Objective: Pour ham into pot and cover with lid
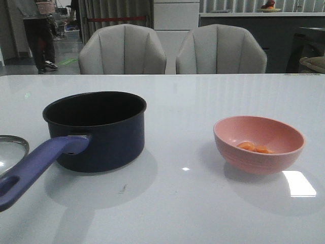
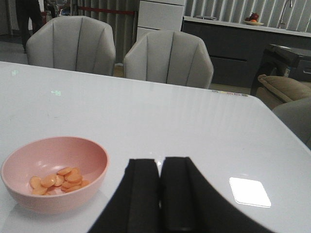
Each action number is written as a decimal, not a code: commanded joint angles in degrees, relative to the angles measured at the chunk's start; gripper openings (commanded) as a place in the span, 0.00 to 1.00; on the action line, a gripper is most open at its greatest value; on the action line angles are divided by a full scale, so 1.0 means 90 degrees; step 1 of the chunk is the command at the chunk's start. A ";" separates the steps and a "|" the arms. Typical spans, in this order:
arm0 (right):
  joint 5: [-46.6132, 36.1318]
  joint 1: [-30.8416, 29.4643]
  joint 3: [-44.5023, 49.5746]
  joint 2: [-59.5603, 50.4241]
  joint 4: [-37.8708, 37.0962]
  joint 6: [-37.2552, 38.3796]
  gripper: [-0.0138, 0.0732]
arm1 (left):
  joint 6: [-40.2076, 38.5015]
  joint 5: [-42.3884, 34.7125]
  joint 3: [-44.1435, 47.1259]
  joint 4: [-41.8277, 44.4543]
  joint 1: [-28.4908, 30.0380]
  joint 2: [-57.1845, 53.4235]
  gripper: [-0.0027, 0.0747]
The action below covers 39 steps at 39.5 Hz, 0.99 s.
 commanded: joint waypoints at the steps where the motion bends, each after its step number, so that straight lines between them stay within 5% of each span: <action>1: -0.0458 -0.0028 -0.0029 -0.0129 -0.0083 0.0001 0.32 | 0.0018 -0.0891 0.0360 0.0095 -0.0105 -0.0450 0.58; 18: -0.0458 -0.0028 -0.0029 -0.0129 -0.0083 0.0001 0.32 | 0.0018 -0.2003 0.1914 0.0584 -0.1476 -0.2414 0.58; 33: -0.1131 -0.0007 -0.0034 -0.0123 0.0093 0.0276 0.32 | 0.0018 -0.2054 0.1931 0.0624 -0.1655 -0.2739 0.58; 39: -0.0345 0.0078 -0.0816 0.0427 0.0336 0.0722 0.32 | 0.0018 -0.2054 0.1931 0.0589 -0.1655 -0.2739 0.58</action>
